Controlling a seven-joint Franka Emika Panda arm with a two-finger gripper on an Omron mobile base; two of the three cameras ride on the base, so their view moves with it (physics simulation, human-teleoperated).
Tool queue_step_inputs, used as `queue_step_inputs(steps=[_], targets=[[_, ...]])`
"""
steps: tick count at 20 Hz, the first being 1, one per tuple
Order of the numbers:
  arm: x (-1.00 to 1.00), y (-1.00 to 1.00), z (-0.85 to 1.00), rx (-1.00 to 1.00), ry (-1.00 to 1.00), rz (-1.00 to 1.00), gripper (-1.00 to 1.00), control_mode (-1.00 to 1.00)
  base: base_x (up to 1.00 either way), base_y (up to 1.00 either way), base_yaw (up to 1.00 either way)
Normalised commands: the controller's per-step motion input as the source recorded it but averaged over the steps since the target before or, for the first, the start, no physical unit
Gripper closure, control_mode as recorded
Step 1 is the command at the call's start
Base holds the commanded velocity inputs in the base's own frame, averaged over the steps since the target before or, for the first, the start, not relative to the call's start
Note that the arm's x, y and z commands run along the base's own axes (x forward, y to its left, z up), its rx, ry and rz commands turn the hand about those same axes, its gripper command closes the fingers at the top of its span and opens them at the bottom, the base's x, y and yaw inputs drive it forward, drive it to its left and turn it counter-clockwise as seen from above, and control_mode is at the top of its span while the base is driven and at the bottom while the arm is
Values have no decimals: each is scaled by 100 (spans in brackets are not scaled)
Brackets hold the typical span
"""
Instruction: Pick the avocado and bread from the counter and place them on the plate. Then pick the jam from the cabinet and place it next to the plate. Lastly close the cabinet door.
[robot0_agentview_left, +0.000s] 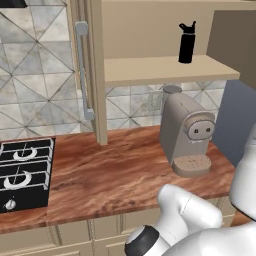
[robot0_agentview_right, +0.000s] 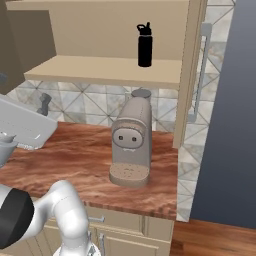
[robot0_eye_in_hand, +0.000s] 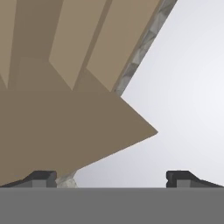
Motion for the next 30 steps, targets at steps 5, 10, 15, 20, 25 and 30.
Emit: queue_step_inputs(steps=[5,10,15,20,25,30], targets=[[0,0,0,0,0,0,-100,100,100,1,0],[0,0,0,0,0,0,-100,100,36,11,0],[0,0,0,0,0,0,-100,100,0,0,0],[0,0,0,0,0,0,-100,-100,0,0,0],[-39,5,1,0,-6,0,-100,-100,0,0,0],[-43,49,22,0,1,0,-100,-100,0,0,0]])
